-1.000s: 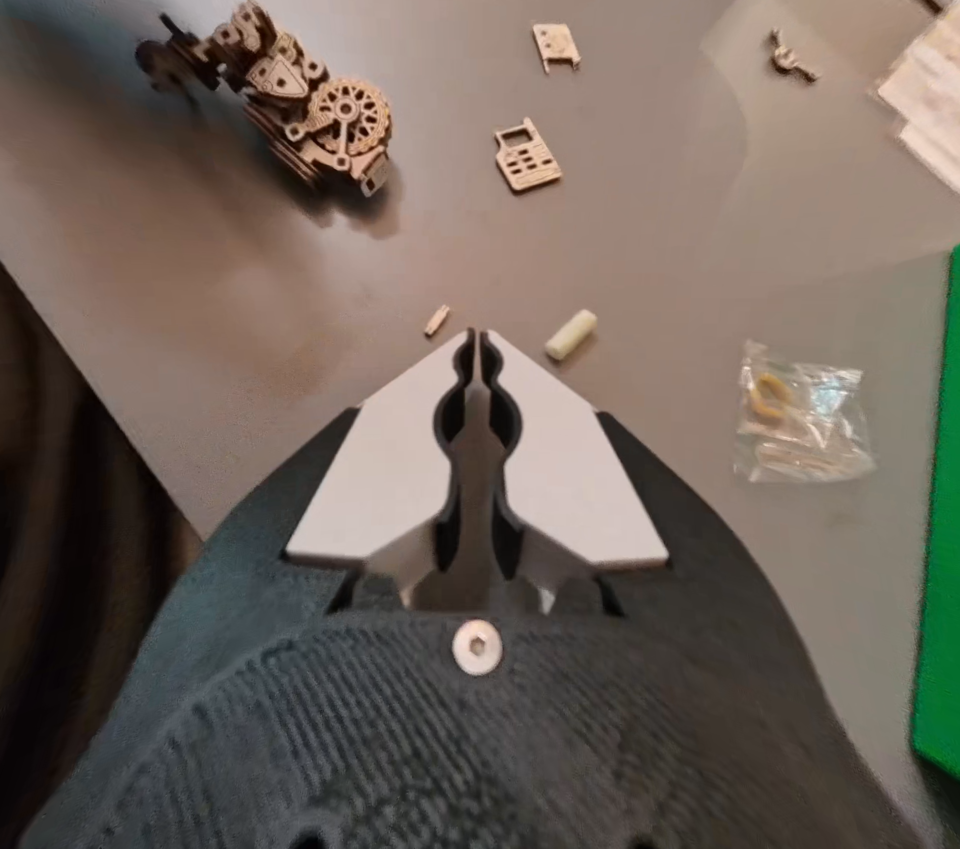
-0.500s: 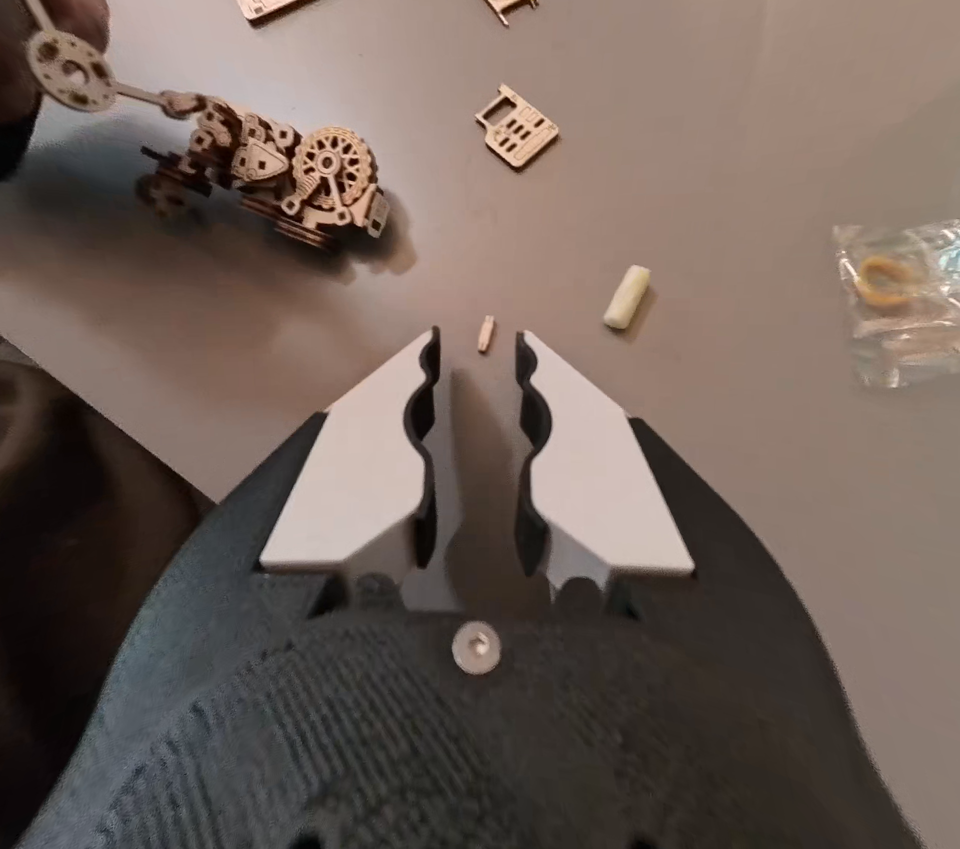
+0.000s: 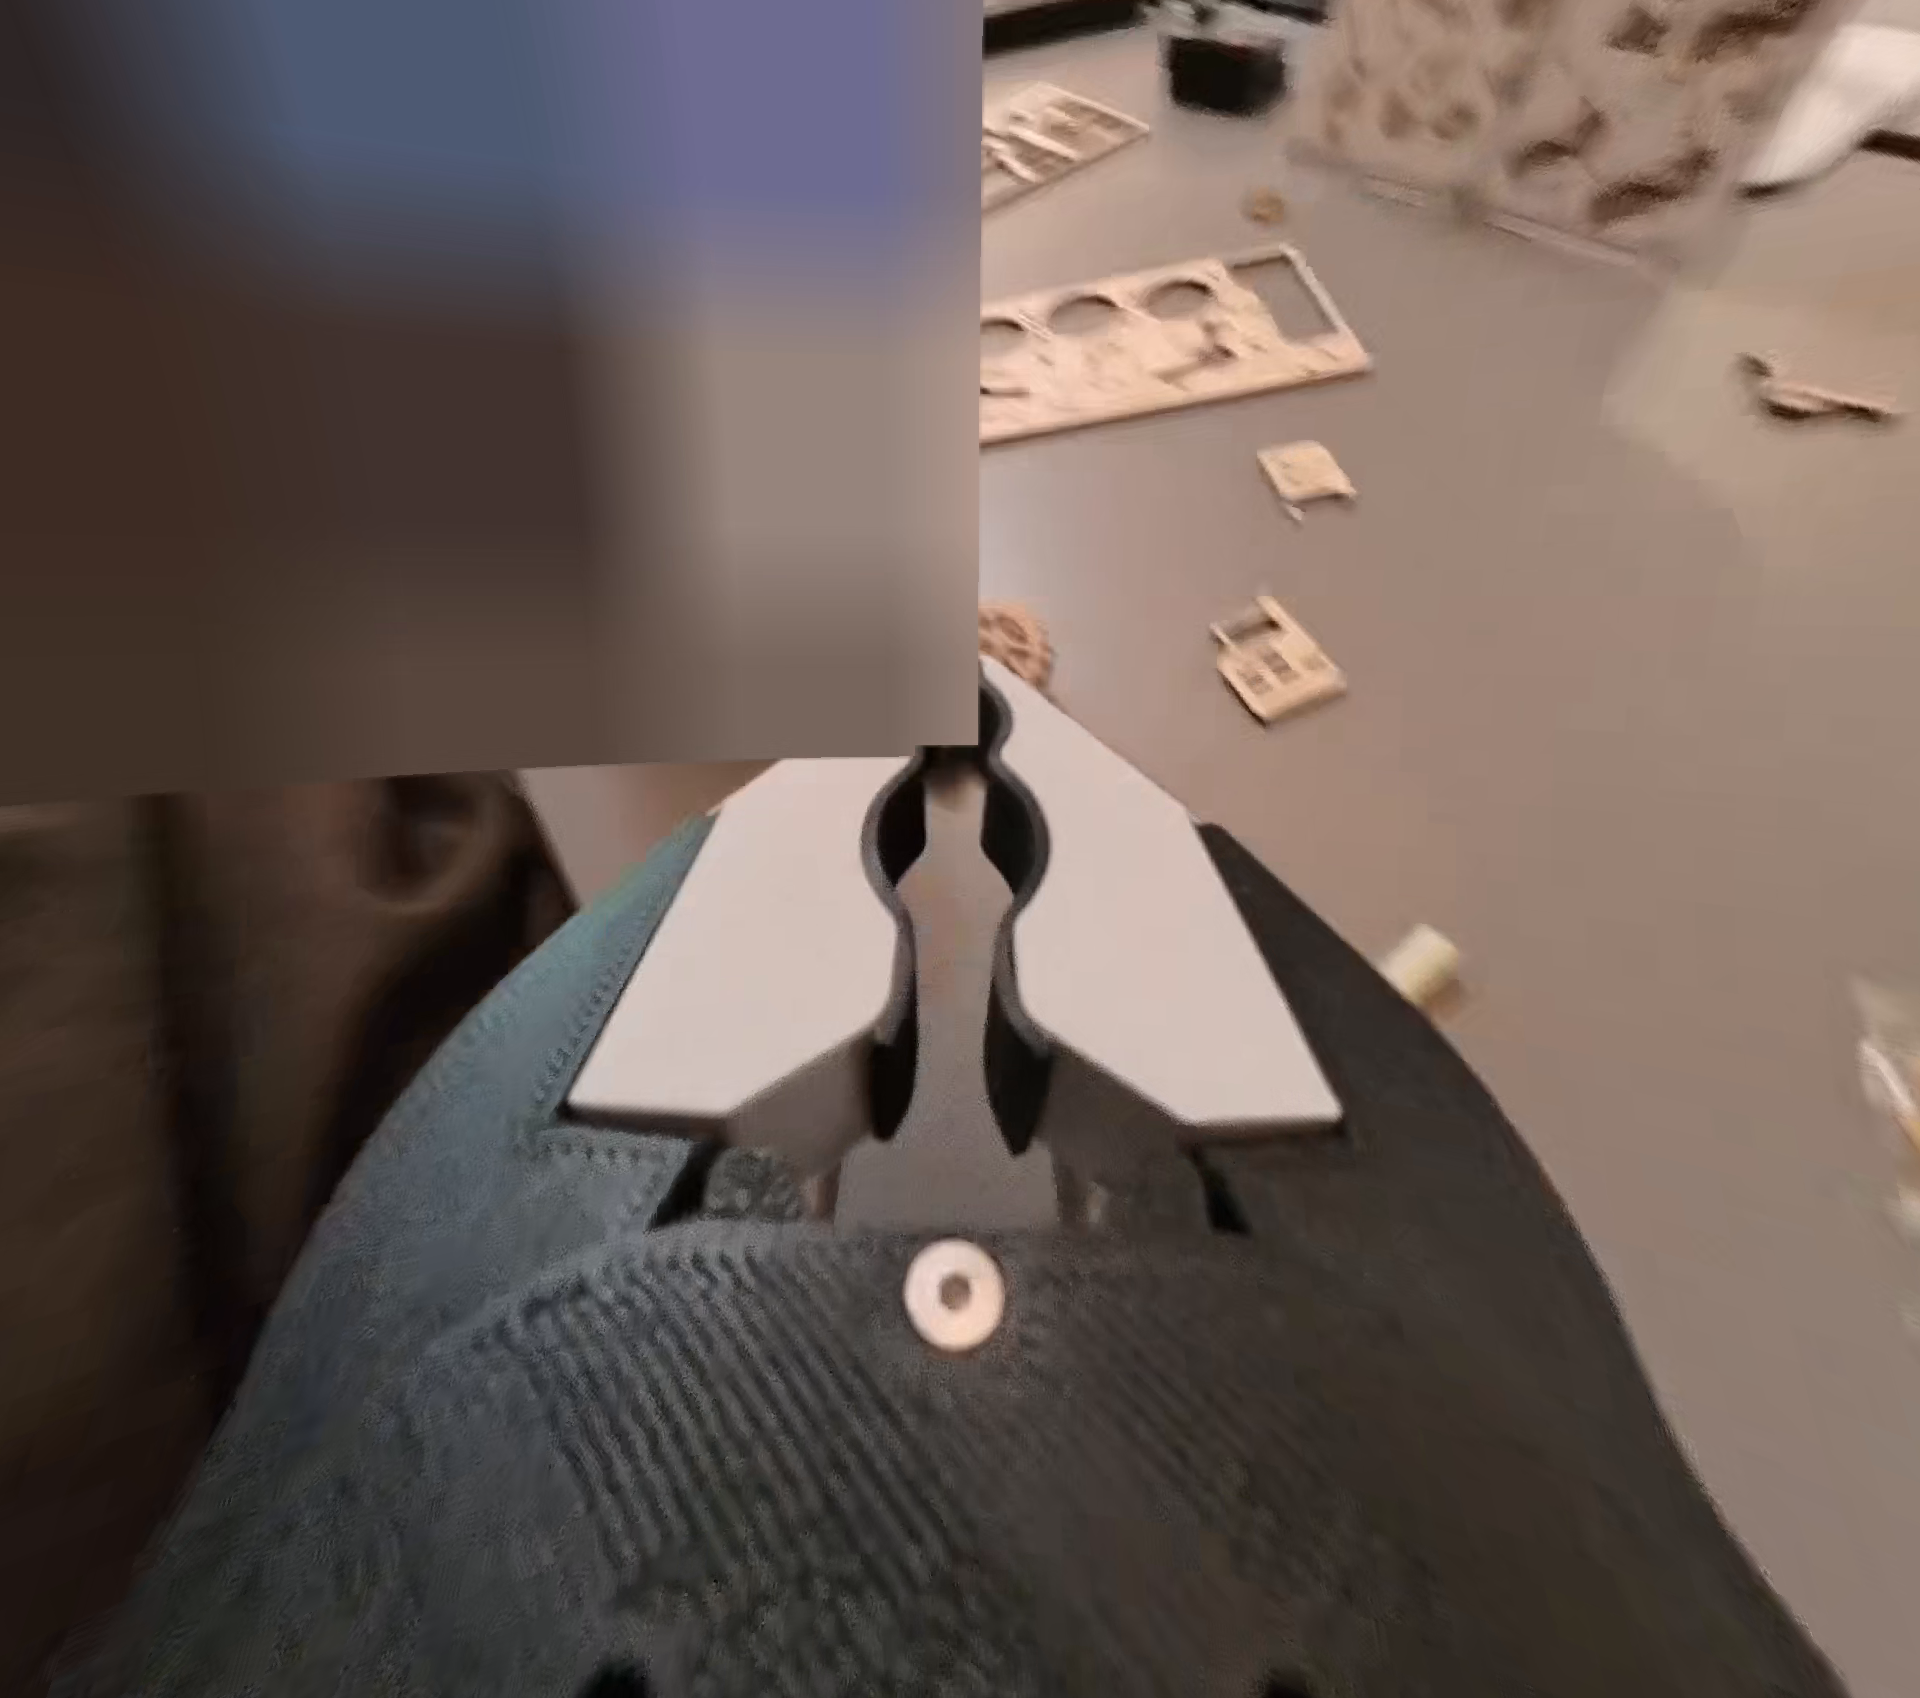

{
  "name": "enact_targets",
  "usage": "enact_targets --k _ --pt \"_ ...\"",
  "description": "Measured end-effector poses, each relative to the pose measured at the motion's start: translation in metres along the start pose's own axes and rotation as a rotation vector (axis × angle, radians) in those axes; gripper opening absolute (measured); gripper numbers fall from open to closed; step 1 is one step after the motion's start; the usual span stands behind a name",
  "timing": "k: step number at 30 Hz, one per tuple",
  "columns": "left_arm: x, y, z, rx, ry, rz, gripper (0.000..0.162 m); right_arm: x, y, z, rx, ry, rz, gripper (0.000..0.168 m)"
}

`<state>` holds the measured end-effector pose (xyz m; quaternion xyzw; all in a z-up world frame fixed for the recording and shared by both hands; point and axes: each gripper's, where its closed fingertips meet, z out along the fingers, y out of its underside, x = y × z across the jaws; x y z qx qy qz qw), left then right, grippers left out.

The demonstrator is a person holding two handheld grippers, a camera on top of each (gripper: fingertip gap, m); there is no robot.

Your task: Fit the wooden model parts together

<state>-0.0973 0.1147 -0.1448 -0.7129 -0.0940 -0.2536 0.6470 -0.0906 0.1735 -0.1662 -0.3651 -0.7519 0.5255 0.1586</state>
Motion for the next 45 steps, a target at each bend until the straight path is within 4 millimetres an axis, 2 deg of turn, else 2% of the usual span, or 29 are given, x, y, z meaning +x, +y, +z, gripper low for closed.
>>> enact_targets --k 3,6,10,15,21,37,45 --pt "0.002 0.001 -0.001 -0.023 0.004 0.022 0.003 -0.025 -0.016 0.004 -0.046 -0.261 0.074 0.002" --pt "0.007 0.006 -0.001 -0.065 0.021 0.031 0.002 -0.032 -0.024 0.014 -0.053 -0.361 0.065 0.003" --pt "0.020 0.023 0.002 -0.162 0.100 -0.024 0.003 -0.056 -0.011 0.016 -0.146 -0.539 0.036 0.003" --pt "0.034 0.047 0.007 -0.299 0.163 -0.042 0.002 -0.076 0.013 0.016 -0.227 -0.655 0.077 0.002" --pt "0.037 0.070 0.009 -0.413 0.171 -0.027 0.002 -0.085 0.030 0.021 -0.273 -0.667 0.083 0.002" --pt "0.028 0.081 0.012 -0.470 0.116 -0.026 0.003 -0.083 0.046 0.025 -0.379 -0.620 0.086 0.002" --pt "0.036 0.088 0.012 -0.541 0.154 0.027 0.003 -0.091 0.050 0.021 -0.418 -0.694 0.069 0.002"
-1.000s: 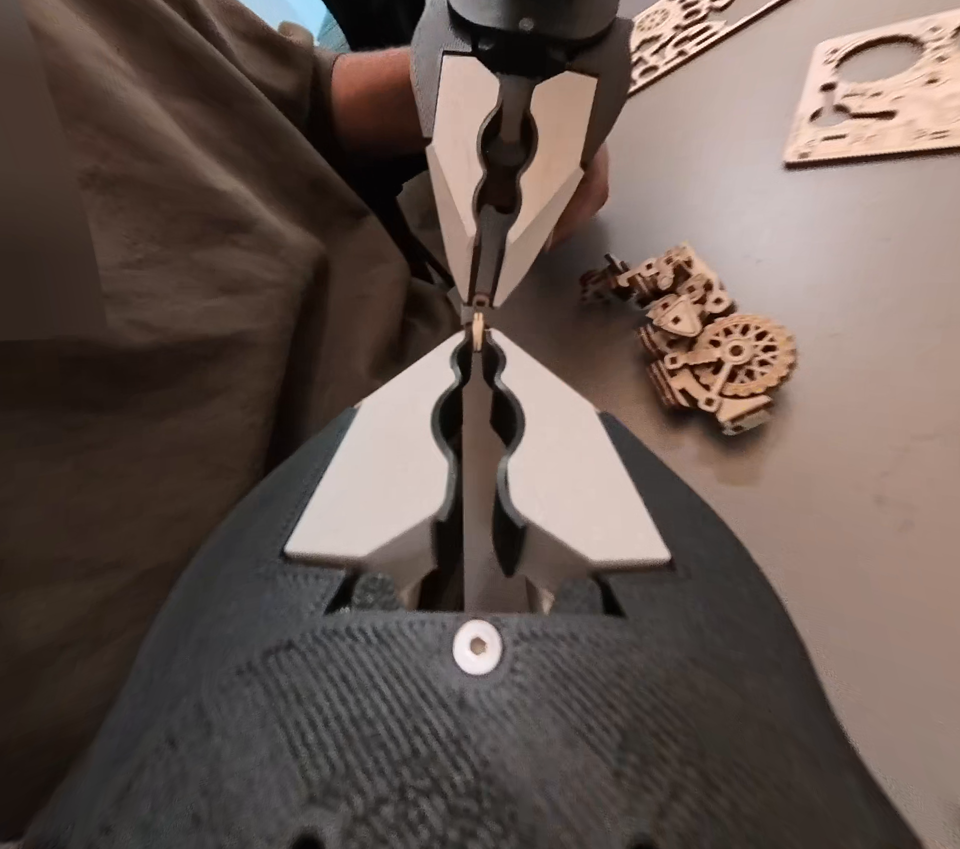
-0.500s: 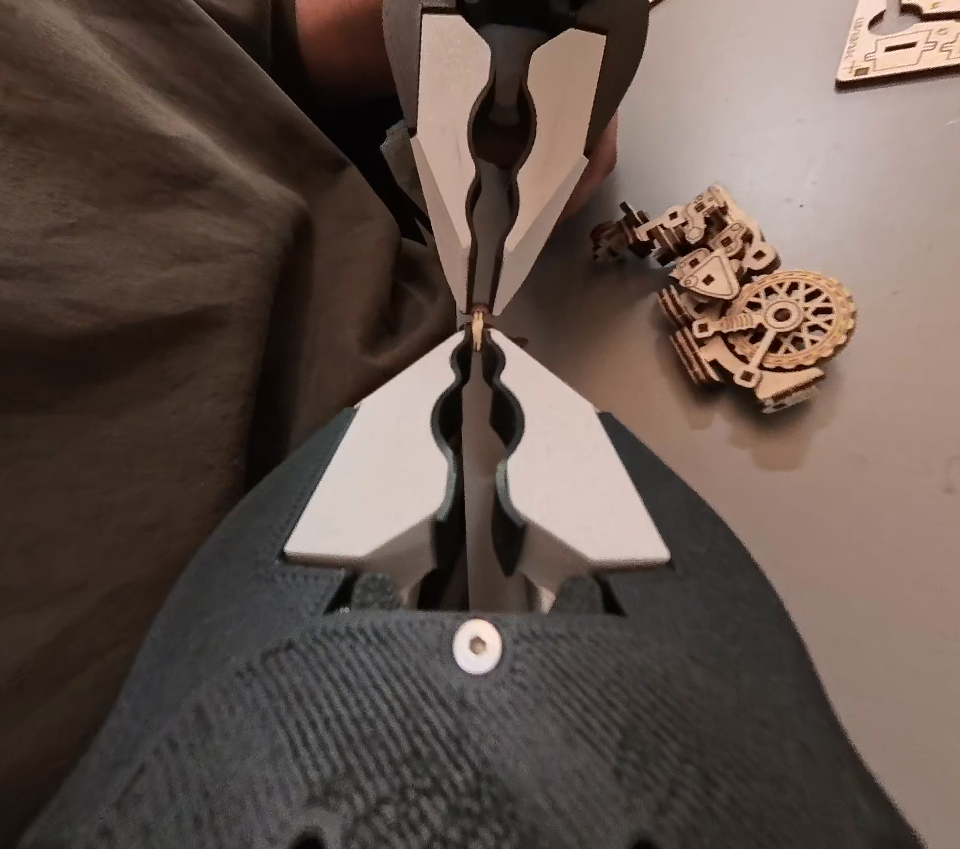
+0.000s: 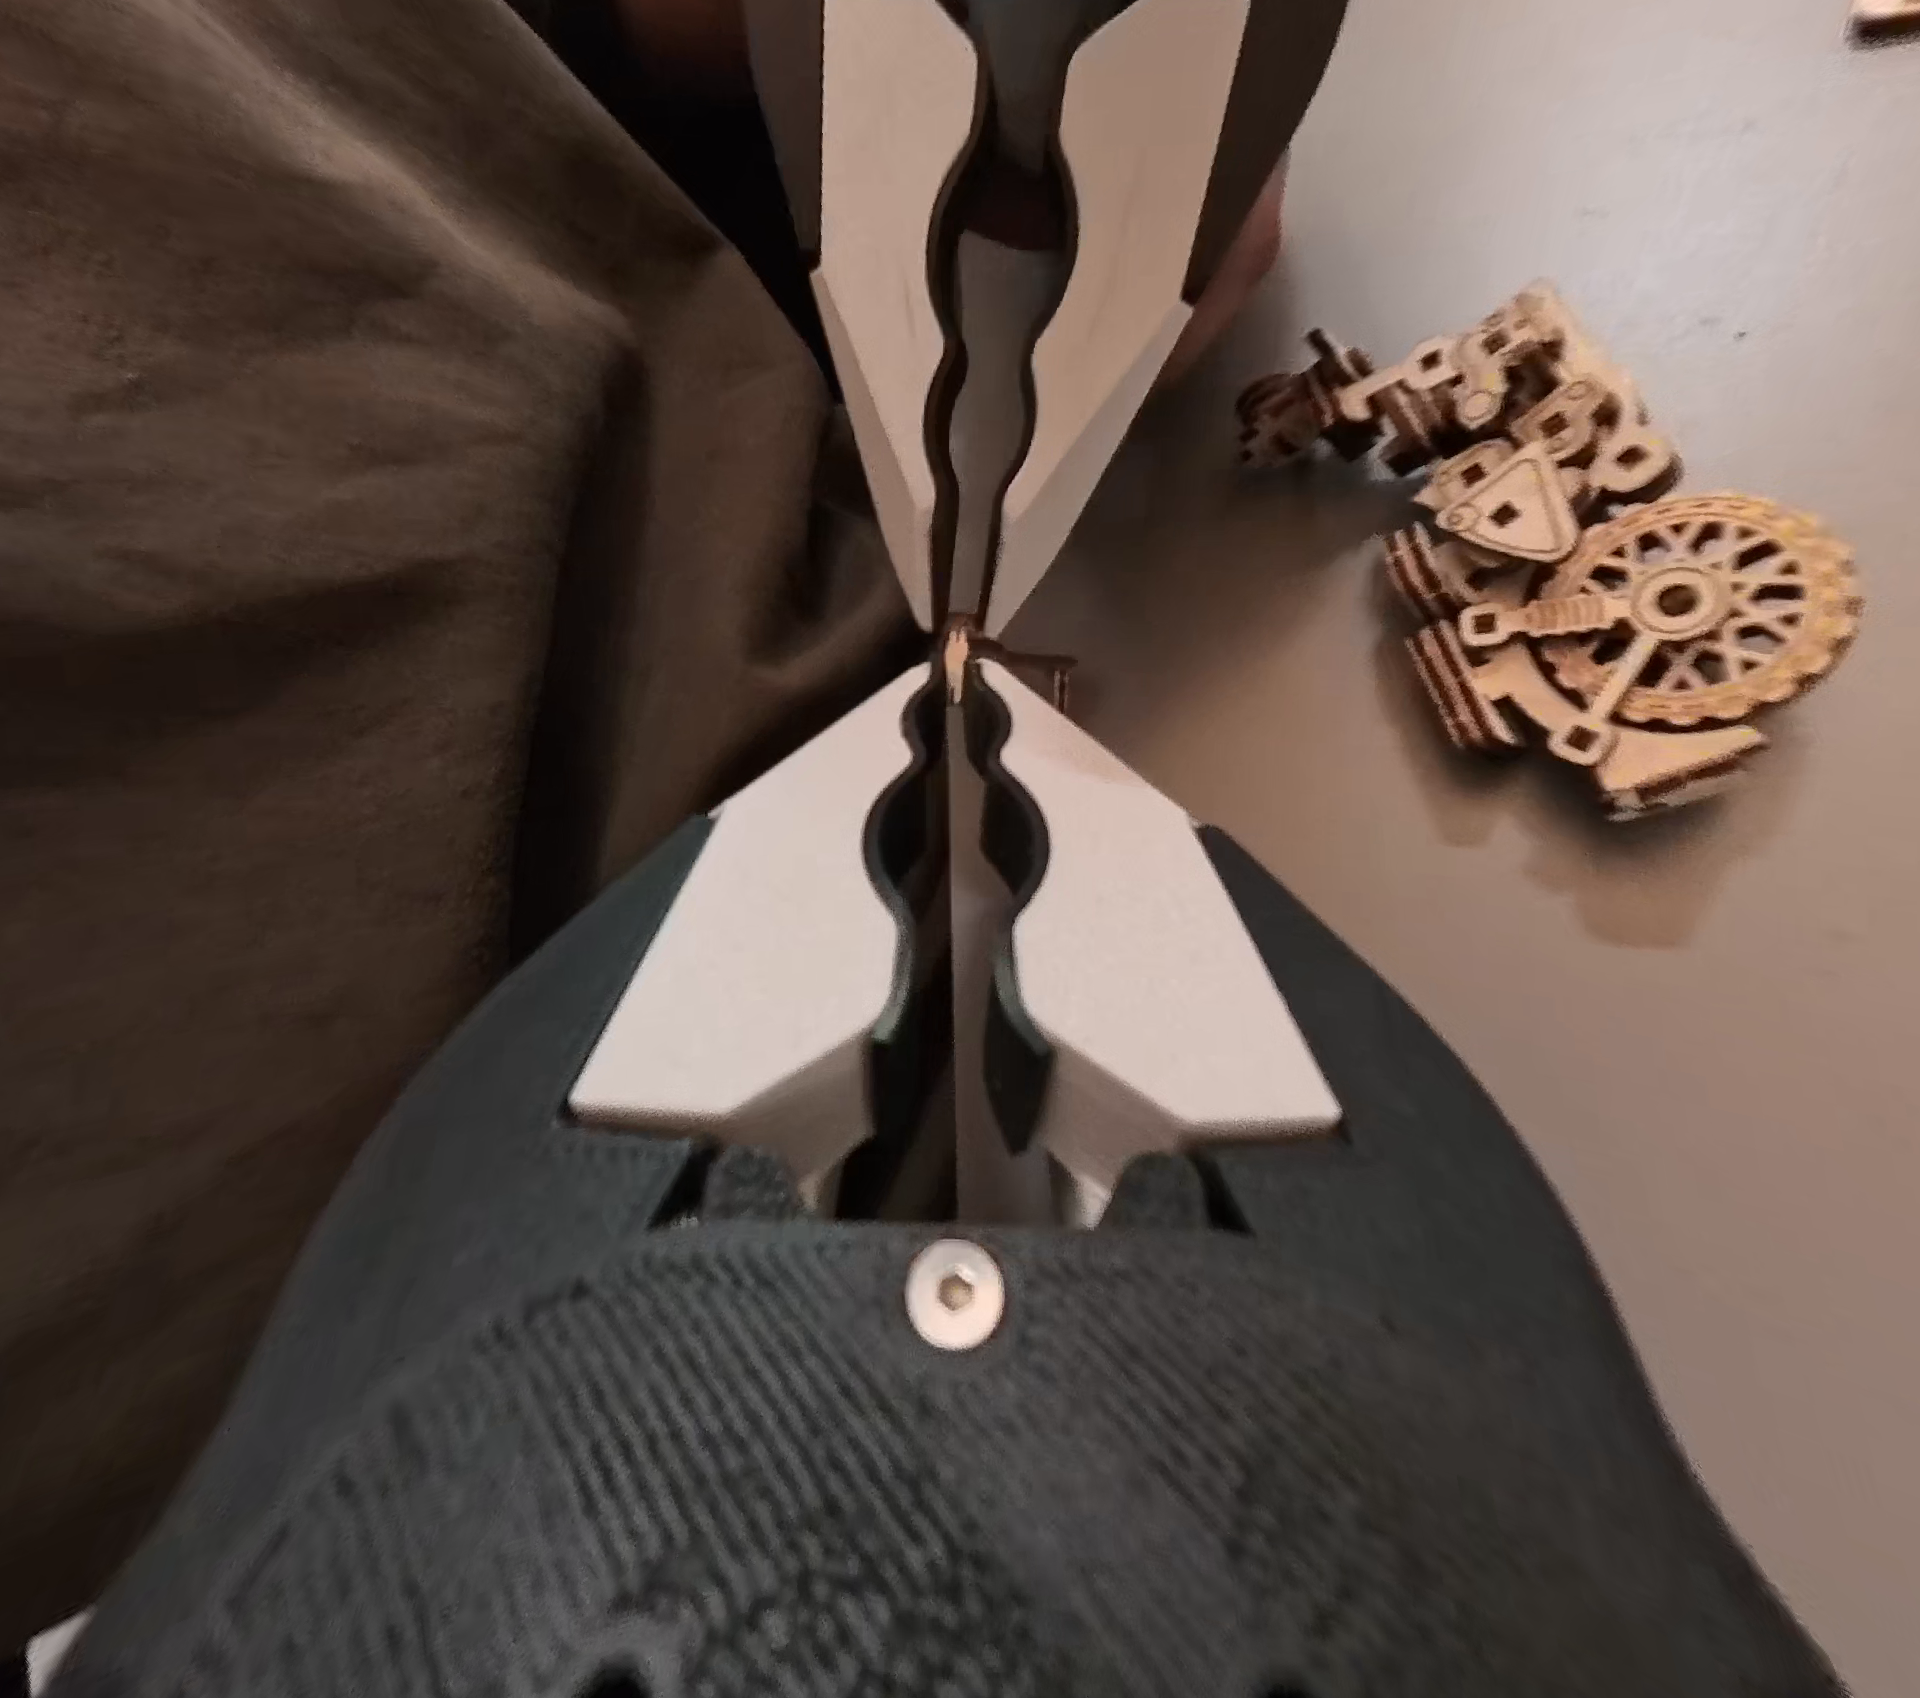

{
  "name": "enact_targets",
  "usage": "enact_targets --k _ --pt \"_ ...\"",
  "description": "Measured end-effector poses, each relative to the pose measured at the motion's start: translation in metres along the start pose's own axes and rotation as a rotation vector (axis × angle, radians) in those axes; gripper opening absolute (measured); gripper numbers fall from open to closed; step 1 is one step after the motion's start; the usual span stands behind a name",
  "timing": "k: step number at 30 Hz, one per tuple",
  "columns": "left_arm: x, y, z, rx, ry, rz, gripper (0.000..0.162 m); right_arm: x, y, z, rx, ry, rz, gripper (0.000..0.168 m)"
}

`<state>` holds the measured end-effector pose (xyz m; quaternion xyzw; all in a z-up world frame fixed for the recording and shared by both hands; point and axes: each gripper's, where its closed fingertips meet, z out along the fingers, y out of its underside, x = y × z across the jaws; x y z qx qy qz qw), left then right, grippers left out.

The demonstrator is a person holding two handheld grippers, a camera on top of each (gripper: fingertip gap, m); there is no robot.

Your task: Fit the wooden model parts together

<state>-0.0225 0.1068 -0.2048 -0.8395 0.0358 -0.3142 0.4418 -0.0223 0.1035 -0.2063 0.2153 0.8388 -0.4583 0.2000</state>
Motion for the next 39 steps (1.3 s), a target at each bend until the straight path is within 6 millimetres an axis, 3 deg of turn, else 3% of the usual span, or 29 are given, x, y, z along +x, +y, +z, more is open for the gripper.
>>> enact_targets --k 3,29,33,36,39 --pt "0.004 0.006 0.006 -0.046 0.018 0.016 0.003 -0.004 0.006 0.004 -0.050 -0.032 -0.013 0.002" --pt "-0.002 0.003 0.002 -0.038 -0.044 0.004 0.002 0.006 -0.001 0.003 0.060 -0.030 0.105 0.001" --pt "-0.009 -0.011 -0.006 0.046 -0.101 -0.001 0.005 0.014 -0.015 -0.010 0.157 0.009 0.131 0.002" --pt "-0.015 -0.027 -0.018 0.143 -0.161 0.009 0.031 0.022 -0.027 -0.026 0.275 0.022 0.171 0.001" --pt "-0.019 -0.046 -0.031 0.268 -0.232 0.049 0.038 0.032 -0.046 -0.051 0.478 0.012 0.250 0.002"
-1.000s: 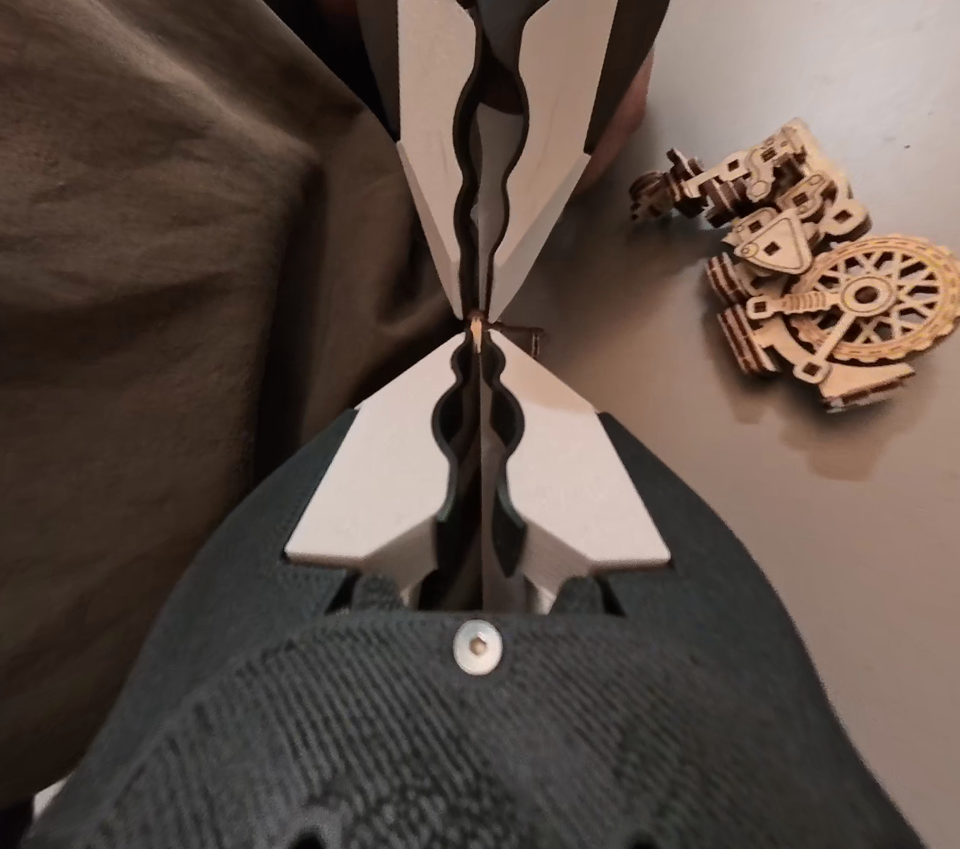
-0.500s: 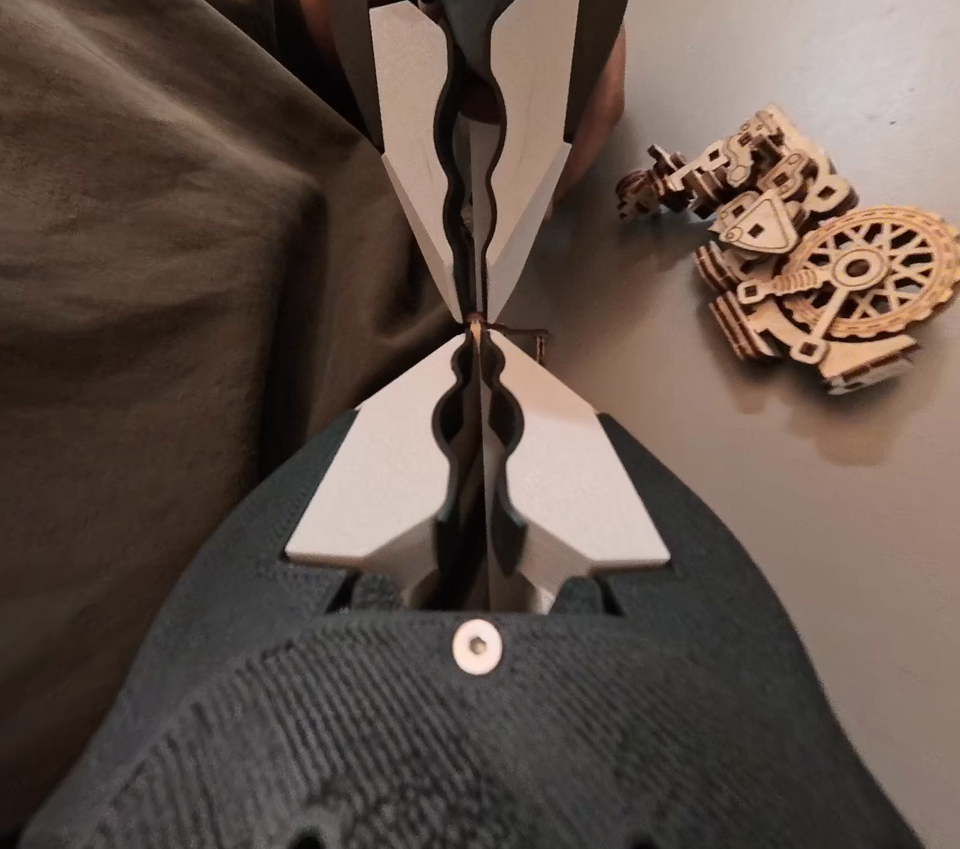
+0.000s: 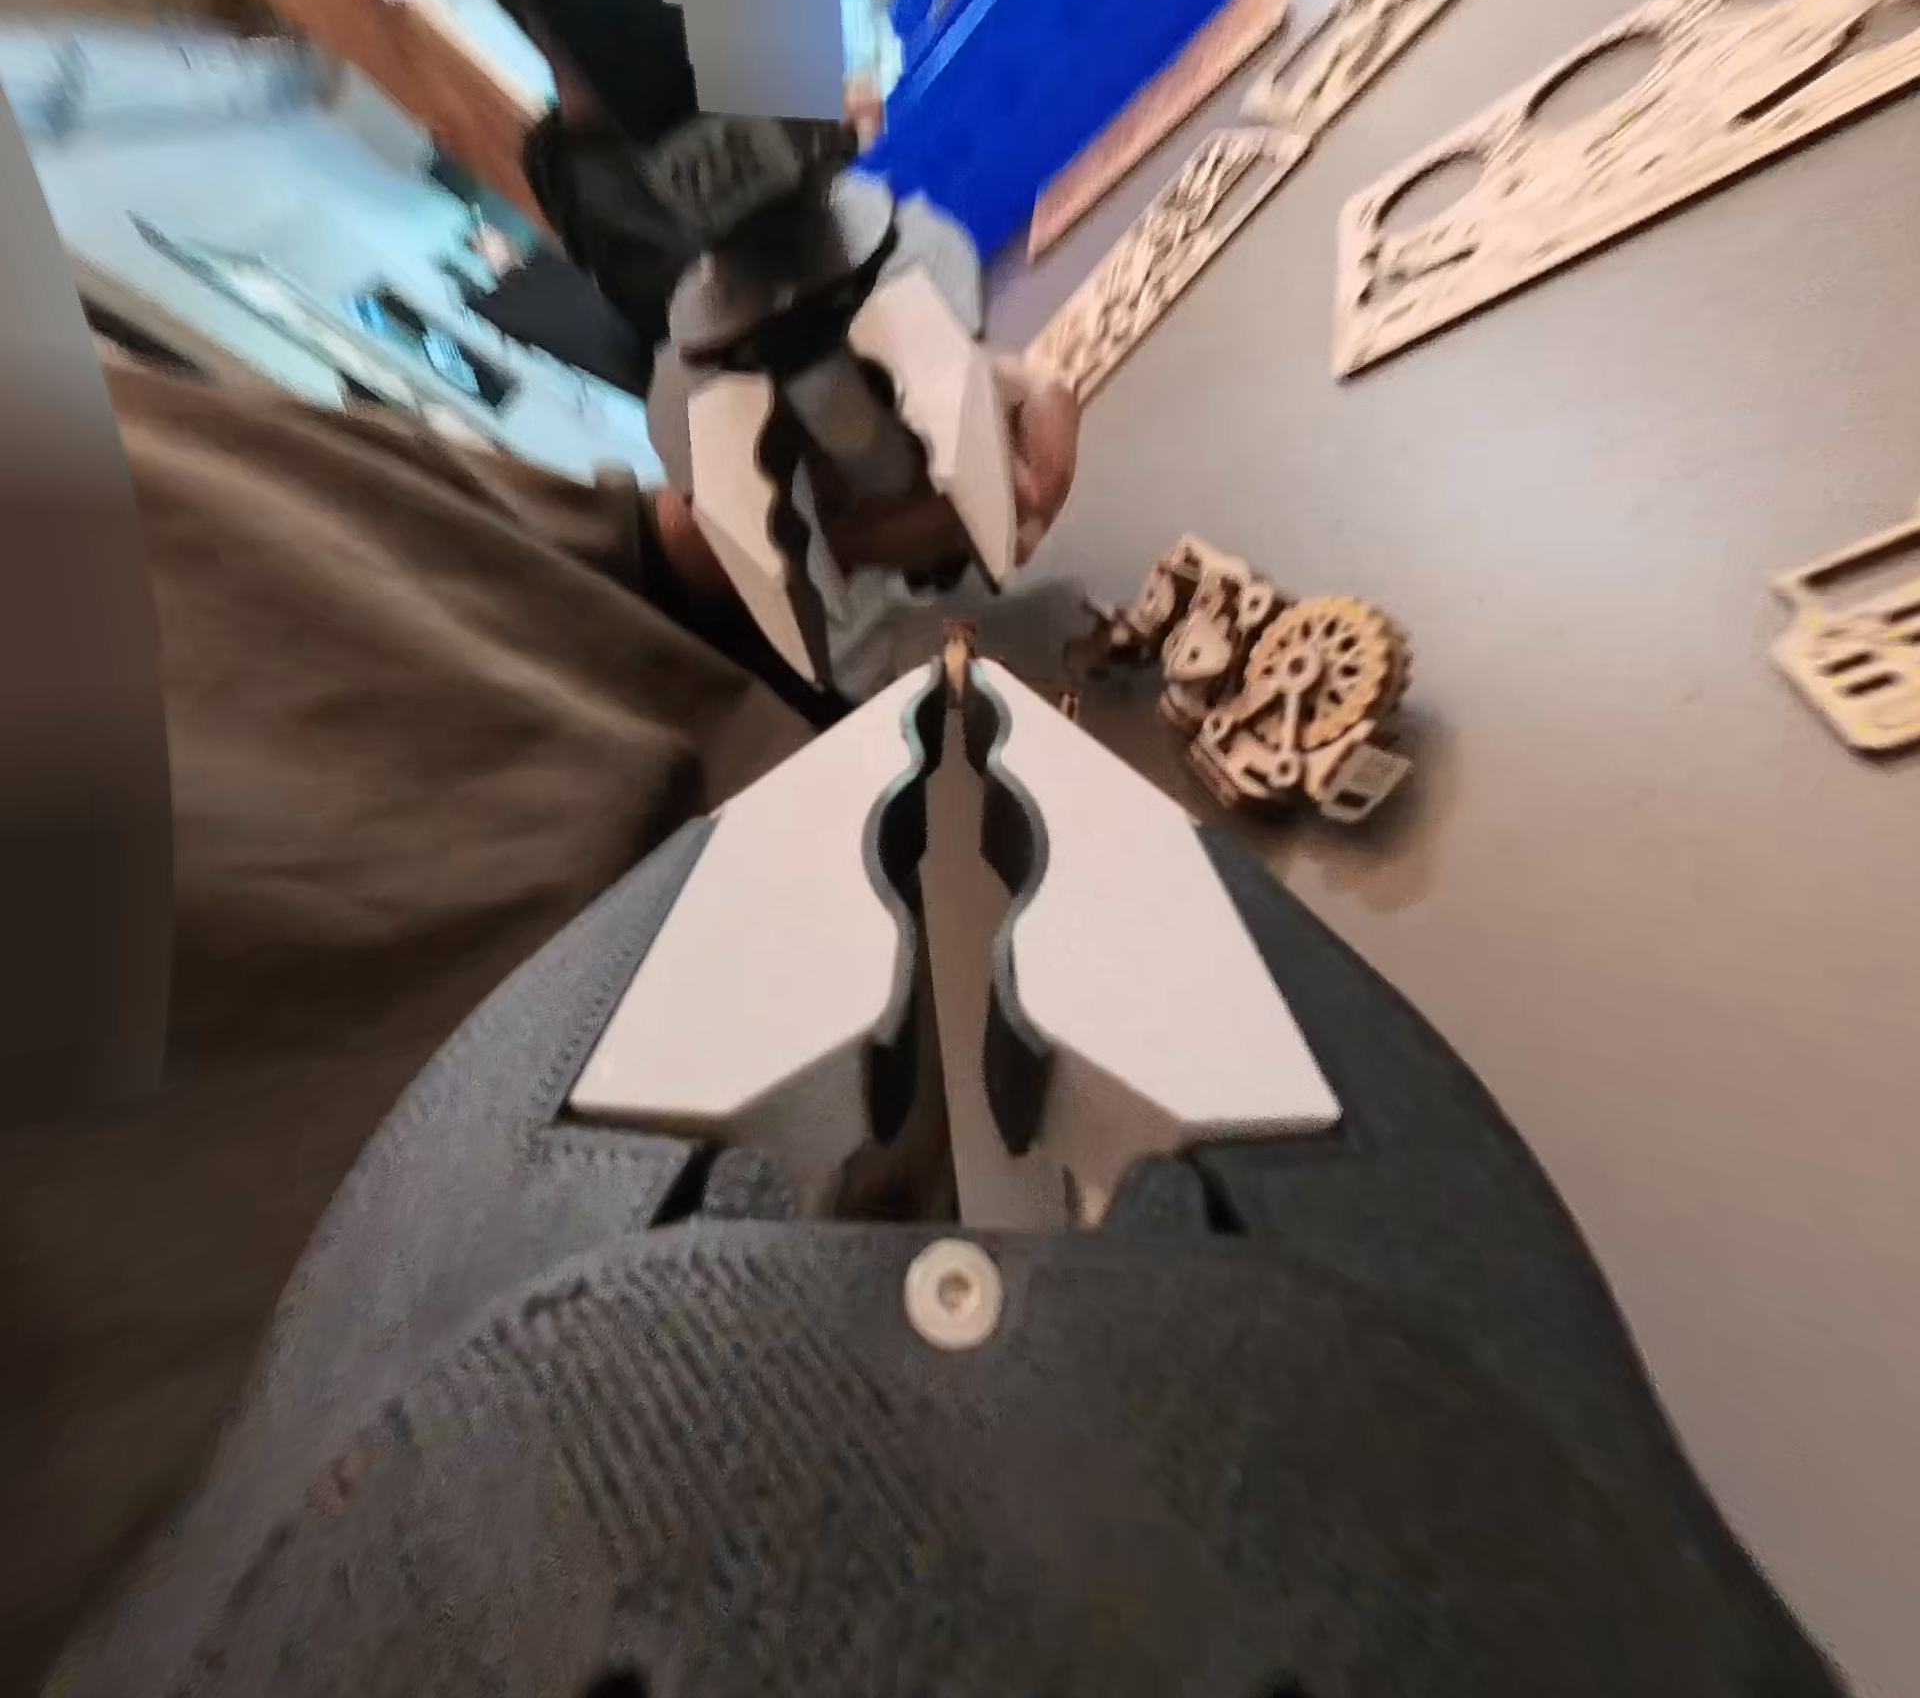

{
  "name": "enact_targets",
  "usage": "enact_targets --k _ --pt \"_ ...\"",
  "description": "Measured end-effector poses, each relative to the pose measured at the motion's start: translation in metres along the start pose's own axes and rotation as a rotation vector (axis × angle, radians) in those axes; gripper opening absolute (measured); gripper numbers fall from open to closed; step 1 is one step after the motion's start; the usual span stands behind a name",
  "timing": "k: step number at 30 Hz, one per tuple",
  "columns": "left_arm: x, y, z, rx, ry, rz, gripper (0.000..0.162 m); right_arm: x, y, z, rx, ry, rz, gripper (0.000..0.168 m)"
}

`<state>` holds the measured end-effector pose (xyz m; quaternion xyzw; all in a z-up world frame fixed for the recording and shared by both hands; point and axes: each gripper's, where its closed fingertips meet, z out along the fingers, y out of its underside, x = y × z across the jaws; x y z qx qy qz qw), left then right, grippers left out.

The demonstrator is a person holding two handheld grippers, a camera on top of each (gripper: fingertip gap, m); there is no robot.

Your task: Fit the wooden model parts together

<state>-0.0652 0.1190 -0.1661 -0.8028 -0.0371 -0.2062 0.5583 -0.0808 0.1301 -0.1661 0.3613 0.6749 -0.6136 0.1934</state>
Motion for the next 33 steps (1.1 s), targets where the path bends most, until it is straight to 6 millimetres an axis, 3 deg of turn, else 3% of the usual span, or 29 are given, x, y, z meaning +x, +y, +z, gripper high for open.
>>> enact_targets --k 3,7,12,18,26,29,31,33 --pt "-0.021 -0.019 -0.006 0.102 -0.197 0.087 0.036 0.008 -0.026 -0.014 0.194 -0.007 0.104 0.002" --pt "-0.040 -0.021 -0.009 0.094 -0.449 0.318 0.027 0.011 -0.030 -0.010 0.268 -0.014 0.182 0.002" --pt "-0.037 -0.020 -0.002 0.080 -0.496 0.390 0.025 0.008 -0.034 0.000 0.320 -0.002 0.203 0.002" --pt "-0.039 -0.028 -0.010 0.124 -0.557 0.435 0.010 0.006 -0.034 0.006 0.370 -0.033 0.286 0.002" --pt "-0.040 -0.026 -0.009 0.109 -0.580 0.475 0.002 0.006 -0.035 0.009 0.383 -0.031 0.296 0.006" --pt "-0.041 -0.027 -0.011 0.112 -0.576 0.459 0.001 0.001 -0.040 0.003 0.375 -0.068 0.243 0.045" --pt "-0.041 -0.026 -0.011 0.115 -0.550 0.431 0.002 -0.003 -0.042 -0.004 0.347 -0.044 0.102 0.053" --pt "-0.034 -0.021 -0.007 0.103 -0.457 0.389 0.001 0.001 -0.036 -0.009 0.246 0.083 -0.155 0.051"
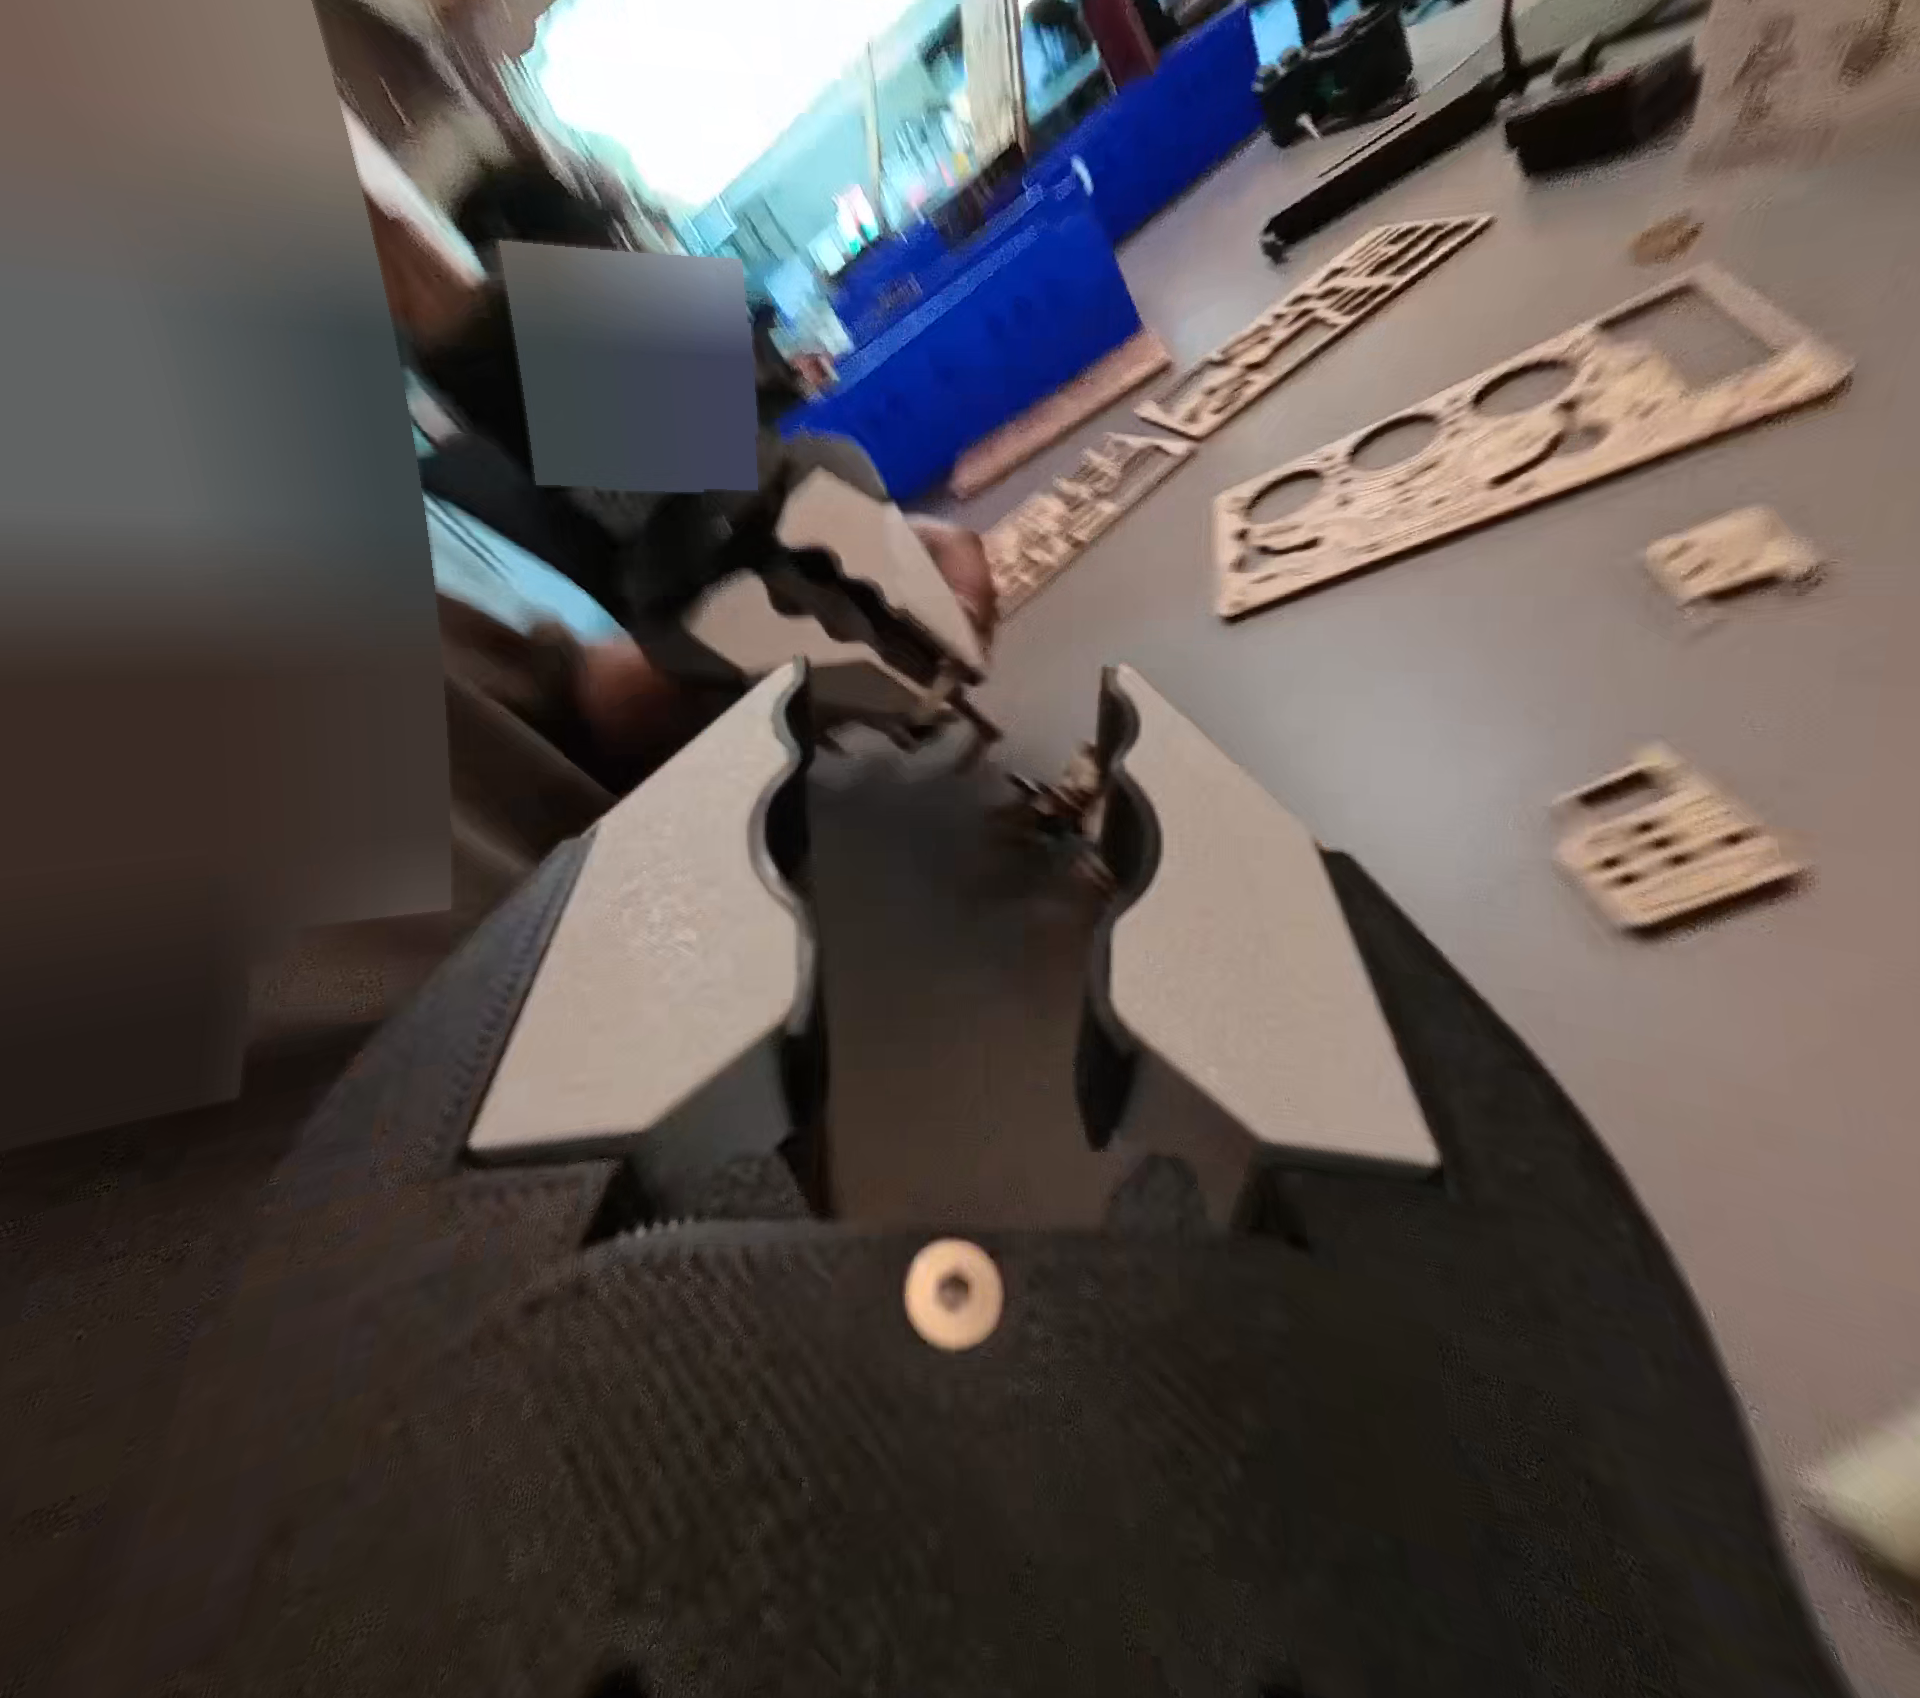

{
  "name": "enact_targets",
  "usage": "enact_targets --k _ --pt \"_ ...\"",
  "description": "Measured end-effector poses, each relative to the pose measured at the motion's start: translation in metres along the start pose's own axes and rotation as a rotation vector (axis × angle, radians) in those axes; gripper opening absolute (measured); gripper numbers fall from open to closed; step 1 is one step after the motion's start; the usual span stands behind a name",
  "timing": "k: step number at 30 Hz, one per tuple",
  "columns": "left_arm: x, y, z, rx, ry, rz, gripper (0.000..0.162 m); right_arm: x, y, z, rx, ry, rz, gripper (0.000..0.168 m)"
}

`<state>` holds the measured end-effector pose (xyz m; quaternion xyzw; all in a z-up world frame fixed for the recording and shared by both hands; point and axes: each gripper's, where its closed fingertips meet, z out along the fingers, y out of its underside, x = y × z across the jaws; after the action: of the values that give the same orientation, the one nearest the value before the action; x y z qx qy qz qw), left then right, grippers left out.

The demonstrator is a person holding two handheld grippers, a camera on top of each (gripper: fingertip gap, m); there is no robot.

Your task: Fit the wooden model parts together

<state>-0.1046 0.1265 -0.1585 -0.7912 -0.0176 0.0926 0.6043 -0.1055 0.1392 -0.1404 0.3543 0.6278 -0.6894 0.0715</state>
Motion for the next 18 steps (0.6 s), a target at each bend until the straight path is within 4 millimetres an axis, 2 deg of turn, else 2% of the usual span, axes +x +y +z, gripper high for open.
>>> enact_targets --k 3,5,8,12,18 --pt "0.017 0.005 -0.002 -0.015 0.166 -0.073 0.001 -0.007 0.016 -0.006 -0.160 0.039 -0.382 0.040" --pt "0.030 0.006 -0.007 -0.014 0.297 -0.126 0.002 -0.016 0.026 -0.007 -0.194 0.002 -0.487 0.039" --pt "0.038 0.000 -0.013 0.025 0.405 -0.230 0.002 -0.031 0.033 -0.002 -0.192 -0.075 -0.475 0.039" --pt "0.044 -0.011 -0.020 0.076 0.491 -0.327 0.001 -0.040 0.030 0.004 -0.166 -0.119 -0.441 0.037" --pt "0.045 -0.013 -0.018 0.090 0.493 -0.345 0.001 -0.043 0.023 0.006 -0.120 -0.090 -0.422 0.029"
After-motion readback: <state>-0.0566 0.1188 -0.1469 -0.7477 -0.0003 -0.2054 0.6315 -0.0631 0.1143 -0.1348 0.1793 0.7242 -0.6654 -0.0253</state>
